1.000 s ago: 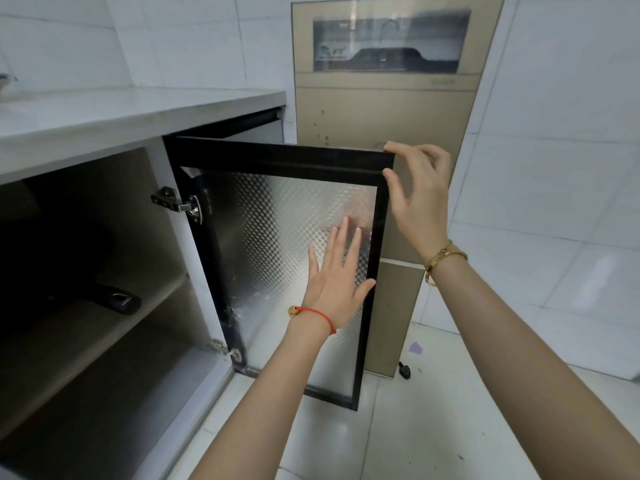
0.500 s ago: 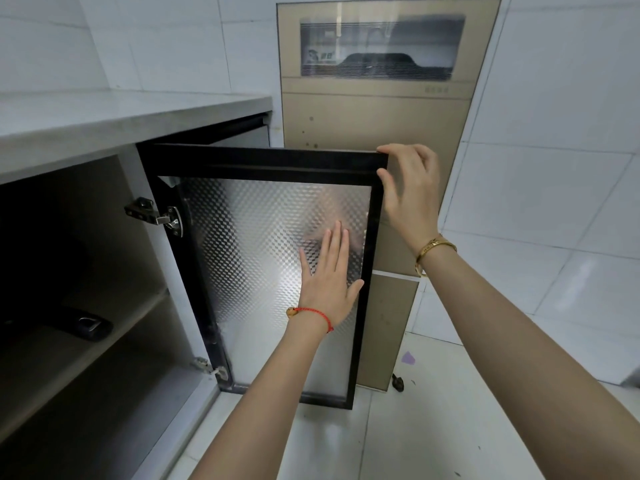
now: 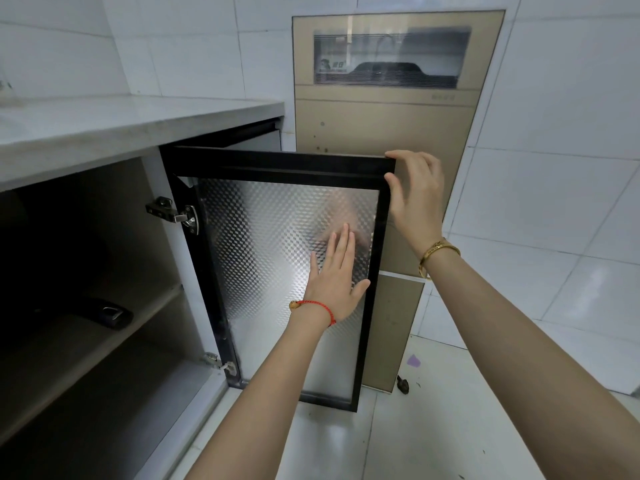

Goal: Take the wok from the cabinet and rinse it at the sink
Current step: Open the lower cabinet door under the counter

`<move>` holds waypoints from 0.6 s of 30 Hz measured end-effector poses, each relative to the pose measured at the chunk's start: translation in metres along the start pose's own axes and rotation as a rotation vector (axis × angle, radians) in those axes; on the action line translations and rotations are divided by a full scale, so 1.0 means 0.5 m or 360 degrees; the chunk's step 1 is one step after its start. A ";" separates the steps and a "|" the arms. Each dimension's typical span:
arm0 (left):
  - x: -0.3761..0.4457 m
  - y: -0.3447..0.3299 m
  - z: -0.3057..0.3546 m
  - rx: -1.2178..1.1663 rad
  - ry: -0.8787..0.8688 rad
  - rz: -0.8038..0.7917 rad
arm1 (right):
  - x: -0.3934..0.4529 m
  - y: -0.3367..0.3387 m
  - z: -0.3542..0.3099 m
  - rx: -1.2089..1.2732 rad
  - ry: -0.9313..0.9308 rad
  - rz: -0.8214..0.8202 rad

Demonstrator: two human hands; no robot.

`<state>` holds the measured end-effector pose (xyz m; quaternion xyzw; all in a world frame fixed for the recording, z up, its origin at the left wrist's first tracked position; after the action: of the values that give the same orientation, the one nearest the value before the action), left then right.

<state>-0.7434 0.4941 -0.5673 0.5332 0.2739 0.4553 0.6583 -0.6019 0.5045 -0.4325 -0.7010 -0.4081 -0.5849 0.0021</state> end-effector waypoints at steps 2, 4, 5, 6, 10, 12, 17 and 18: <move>-0.017 0.010 0.003 -0.0032 -0.0001 -0.0018 | -0.005 0.006 -0.010 0.0024 -0.0007 -0.0008; -0.039 0.021 0.003 -0.0076 0.0005 -0.0039 | -0.011 0.013 -0.019 0.0040 -0.0013 -0.0021; -0.050 0.027 0.002 -0.0102 0.0009 -0.0048 | -0.014 0.017 -0.024 0.0050 -0.0015 -0.0023; -0.062 0.033 -0.003 -0.0121 0.0014 -0.0052 | -0.018 0.021 -0.029 0.0064 -0.0015 -0.0021; -0.111 0.056 -0.029 -0.0205 0.0036 -0.0036 | -0.033 0.032 -0.062 0.0058 -0.0023 -0.0005; -0.140 0.070 -0.041 -0.0237 0.0050 -0.0014 | -0.039 0.032 -0.092 0.0053 0.0026 0.0005; -0.205 0.110 -0.074 -0.0226 0.0107 0.0119 | -0.053 0.006 -0.190 0.0149 0.0202 0.0025; -0.219 0.117 -0.081 -0.0218 0.0126 0.0149 | -0.057 -0.002 -0.211 0.0126 0.0249 0.0040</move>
<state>-0.8433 0.4157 -0.5366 0.4809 0.2428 0.5238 0.6599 -0.6885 0.4384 -0.4229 -0.6575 -0.4207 -0.6212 0.0692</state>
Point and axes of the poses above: each hand's wrist, its own x-axis towards the middle knuckle, its own y-axis out of the back of the hand, z = x × y, the point moved 5 cm from there along x, towards the middle knuckle, and after that the axes turned 11 degrees about -z, right-handed, at the moved point
